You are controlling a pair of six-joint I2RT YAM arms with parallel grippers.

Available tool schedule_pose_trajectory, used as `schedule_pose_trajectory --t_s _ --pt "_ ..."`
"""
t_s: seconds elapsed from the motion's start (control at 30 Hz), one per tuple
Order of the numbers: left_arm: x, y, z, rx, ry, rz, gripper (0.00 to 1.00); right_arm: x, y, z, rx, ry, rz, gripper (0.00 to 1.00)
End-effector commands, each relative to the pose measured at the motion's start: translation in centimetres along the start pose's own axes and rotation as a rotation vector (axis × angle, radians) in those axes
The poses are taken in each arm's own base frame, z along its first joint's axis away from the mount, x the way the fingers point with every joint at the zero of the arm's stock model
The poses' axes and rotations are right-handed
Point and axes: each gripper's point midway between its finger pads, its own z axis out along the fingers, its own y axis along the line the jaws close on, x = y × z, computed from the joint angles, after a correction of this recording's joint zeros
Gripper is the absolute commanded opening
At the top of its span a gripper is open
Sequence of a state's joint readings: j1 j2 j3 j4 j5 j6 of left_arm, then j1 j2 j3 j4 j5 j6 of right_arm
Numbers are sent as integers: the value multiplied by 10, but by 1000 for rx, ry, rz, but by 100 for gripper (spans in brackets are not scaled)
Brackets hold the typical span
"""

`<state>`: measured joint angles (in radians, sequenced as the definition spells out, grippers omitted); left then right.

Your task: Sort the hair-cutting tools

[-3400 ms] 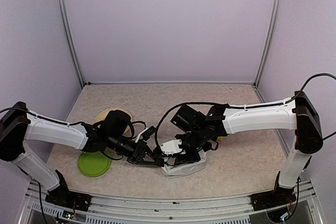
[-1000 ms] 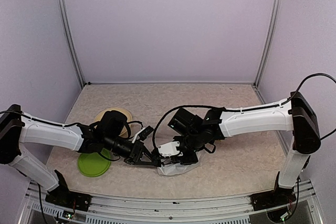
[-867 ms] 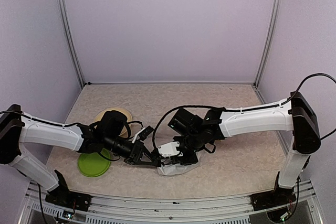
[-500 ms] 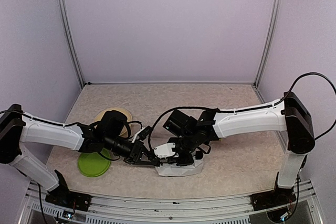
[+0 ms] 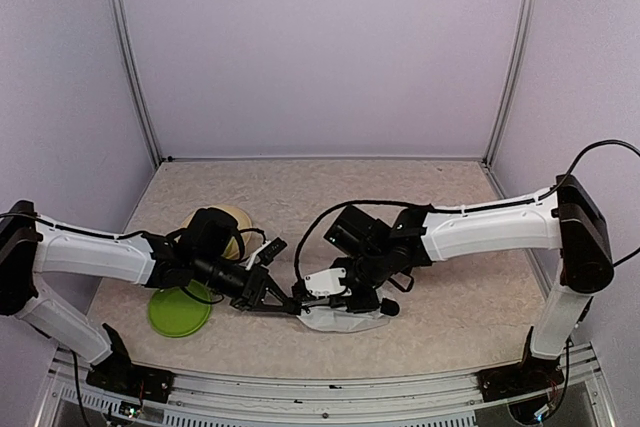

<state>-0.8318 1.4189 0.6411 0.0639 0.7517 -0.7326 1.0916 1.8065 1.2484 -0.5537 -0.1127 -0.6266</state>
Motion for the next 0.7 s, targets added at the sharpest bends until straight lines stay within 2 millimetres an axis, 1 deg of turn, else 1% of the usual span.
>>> schedule_pose_trajectory --t_s 0.0,0.07,0.17,0.23,0.33,0.37,0.43,0.5,0.53,0.57,0.6,0.63,0.67 --pt "-1 -8 -9 12 8 27 0 15 -11 -17 44 9 50 0" --pt "-4 -11 -8 24 3 31 0 18 -15 -15 60 25 62 0" --pt "-7 -16 -7 52 -3 29 0 15 -21 -10 67 31 83 1" --pt "-8 -19 -6 68 -4 26 0 12 -24 -8 67 31 93 8" --pt "-9 -20 -6 71 -7 22 0 5 -22 -12 41 14 87 25" --pt "-9 -19 -6 70 -6 21 0 3 -19 -17 24 2 77 29" --pt "-9 -19 -7 65 -6 22 0 -11 -11 -38 -32 -52 65 39" --pt "-8 -19 -8 63 -5 28 0 -28 1 -68 -133 -150 60 41" --pt "-8 -18 -8 60 -3 33 0 -32 2 -84 -155 -193 64 42" --pt "-8 -17 -8 54 1 40 0 -32 3 -94 -165 -219 72 44" --pt "-7 -15 -7 46 8 44 0 -28 1 -102 -165 -233 83 44" --pt "-7 -13 -6 38 15 45 0 -21 -4 -108 -151 -236 101 45" --pt "-7 -11 -6 36 21 46 0 -9 -9 -108 -137 -224 128 46"
